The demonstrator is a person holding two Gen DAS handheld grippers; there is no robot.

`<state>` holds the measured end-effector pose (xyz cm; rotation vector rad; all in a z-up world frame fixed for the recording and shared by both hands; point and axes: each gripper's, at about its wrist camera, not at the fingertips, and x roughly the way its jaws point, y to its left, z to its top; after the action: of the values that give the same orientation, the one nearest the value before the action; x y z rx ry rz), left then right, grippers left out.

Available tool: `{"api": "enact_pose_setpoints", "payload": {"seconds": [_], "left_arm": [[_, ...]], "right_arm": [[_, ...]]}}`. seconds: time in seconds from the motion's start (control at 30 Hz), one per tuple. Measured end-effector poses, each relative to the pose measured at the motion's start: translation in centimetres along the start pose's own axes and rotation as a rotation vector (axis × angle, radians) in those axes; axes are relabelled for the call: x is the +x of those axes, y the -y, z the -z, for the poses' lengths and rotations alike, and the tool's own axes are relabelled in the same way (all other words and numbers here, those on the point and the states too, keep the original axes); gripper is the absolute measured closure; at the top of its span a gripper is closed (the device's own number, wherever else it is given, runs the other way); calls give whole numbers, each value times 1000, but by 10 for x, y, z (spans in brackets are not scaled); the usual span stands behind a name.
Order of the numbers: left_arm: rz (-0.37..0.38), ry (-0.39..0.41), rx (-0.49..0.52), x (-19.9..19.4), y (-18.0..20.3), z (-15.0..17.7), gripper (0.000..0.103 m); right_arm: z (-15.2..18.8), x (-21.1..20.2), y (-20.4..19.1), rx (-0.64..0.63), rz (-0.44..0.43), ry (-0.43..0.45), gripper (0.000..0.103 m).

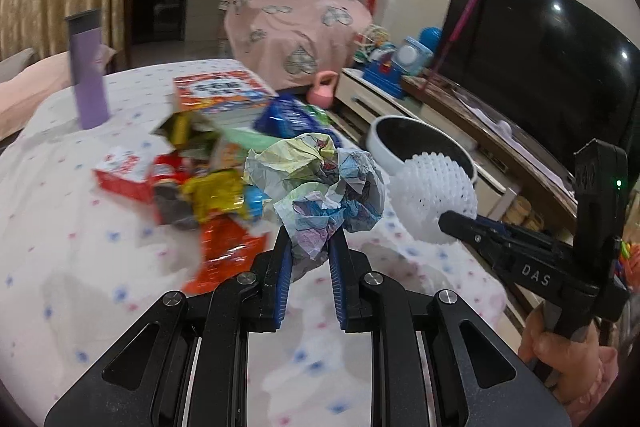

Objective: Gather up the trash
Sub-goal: 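Carry the wrapper and foam net to the bin and open both tools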

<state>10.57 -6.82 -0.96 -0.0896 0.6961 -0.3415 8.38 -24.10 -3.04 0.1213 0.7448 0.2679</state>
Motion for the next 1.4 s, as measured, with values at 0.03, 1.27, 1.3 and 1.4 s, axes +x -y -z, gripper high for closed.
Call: {"api": "enact_pose_setpoints", "payload": {"seconds": [0.03,1.27,1.3,1.4], "left_arm": [[9,-6,7,4,5,-2,86],[91,-168,176,173,135,-101,86],[91,-172,176,176,136,-101,86],[88,-183,187,185,139,-102,85]], "right_arm": [[-2,-2,6,8,10,5,75],[-92,15,166,83,232,-24,71],[-92,17,166,80,235,-28,70],[-94,24,170,73,239,-47,70]]}}
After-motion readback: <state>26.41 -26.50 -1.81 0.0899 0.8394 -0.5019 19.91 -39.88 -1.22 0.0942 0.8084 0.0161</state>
